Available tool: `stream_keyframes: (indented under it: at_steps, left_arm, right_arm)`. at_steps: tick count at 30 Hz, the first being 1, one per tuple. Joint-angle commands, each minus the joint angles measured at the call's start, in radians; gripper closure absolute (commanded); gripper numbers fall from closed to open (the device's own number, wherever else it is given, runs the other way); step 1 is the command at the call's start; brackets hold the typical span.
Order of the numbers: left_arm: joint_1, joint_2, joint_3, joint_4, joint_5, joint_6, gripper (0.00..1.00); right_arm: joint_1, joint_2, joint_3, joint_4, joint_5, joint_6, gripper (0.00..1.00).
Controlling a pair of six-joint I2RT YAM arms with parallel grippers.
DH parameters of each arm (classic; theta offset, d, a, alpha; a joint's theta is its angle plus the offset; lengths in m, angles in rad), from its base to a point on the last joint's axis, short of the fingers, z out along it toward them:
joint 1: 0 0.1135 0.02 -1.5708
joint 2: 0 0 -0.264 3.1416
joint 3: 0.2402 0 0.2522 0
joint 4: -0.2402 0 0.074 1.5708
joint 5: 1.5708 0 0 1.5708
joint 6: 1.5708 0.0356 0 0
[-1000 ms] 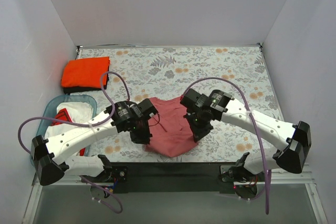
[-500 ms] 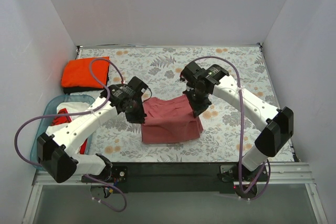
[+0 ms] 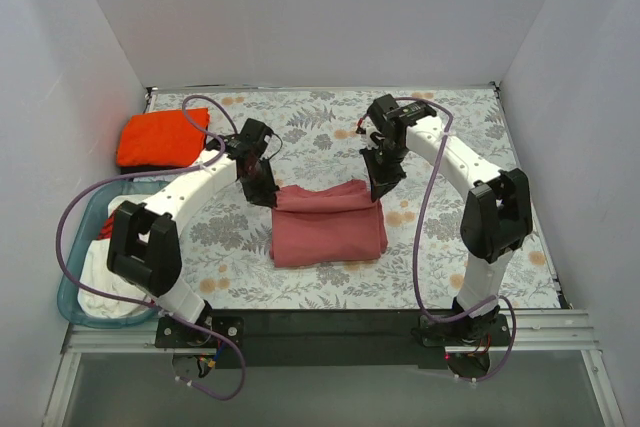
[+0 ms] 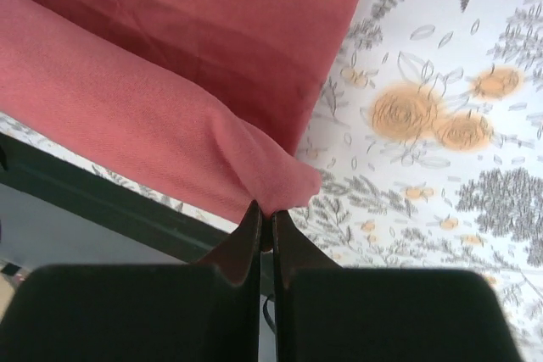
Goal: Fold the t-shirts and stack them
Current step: Fold the tshirt
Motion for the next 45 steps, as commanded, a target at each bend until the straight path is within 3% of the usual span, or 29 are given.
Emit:
stream_keyframes:
  at_steps: [1, 14, 18, 19, 23, 26, 28, 29, 30, 33, 38, 45]
  left_arm:
    - [0.057, 0.048, 0.033, 0.090, 0.005, 0.051, 1.00]
    - [0.083, 0.209, 0.000, 0.323, -0.069, 0.051, 0.98]
    - [0.083, 0.159, -0.016, 0.358, -0.056, 0.059, 0.70]
    - [0.083, 0.142, -0.025, 0.360, -0.058, 0.060, 0.58]
    - [0.080, 0.002, -0.088, 0.380, -0.056, 0.056, 0.44]
    - [0.069, -0.137, -0.184, 0.441, -0.036, 0.056, 0.43]
    - [0.062, -0.225, -0.232, 0.475, 0.049, 0.056, 0.42]
    - [0.049, -0.246, -0.281, 0.516, 0.077, 0.056, 0.42]
    - [0.045, -0.263, -0.302, 0.539, 0.100, 0.056, 0.42]
    - [0.028, -0.280, -0.385, 0.646, 0.192, 0.045, 0.42]
    - [0.025, -0.164, -0.415, 0.846, 0.302, -0.004, 0.48]
    - [0.055, 0.086, -0.303, 0.949, 0.260, -0.047, 0.57]
  right_arm:
    - [-0.069, 0.045, 0.035, 0.075, -0.103, -0.054, 0.99]
    - [-0.149, 0.227, -0.002, 0.267, -0.161, -0.045, 0.95]
    - [-0.147, 0.162, -0.023, 0.316, -0.100, -0.022, 0.79]
    - [-0.147, 0.138, -0.034, 0.330, -0.083, -0.007, 0.73]
    - [-0.149, -0.057, -0.175, 0.519, -0.090, 0.006, 0.60]
    - [-0.149, -0.208, -0.346, 0.656, -0.164, 0.016, 0.48]
    - [-0.147, -0.263, -0.420, 0.793, -0.274, 0.030, 0.44]
    - [-0.149, -0.296, -0.462, 0.840, -0.325, 0.042, 0.17]
    - [-0.149, -0.306, -0.524, 0.923, -0.410, 0.058, 0.02]
    - [-0.149, -0.300, -0.614, 1.038, -0.535, 0.111, 0.02]
    - [-0.147, -0.196, -0.661, 1.318, -0.675, 0.214, 0.02]
    - [-0.170, 0.022, -0.593, 1.454, -0.735, 0.262, 0.02]
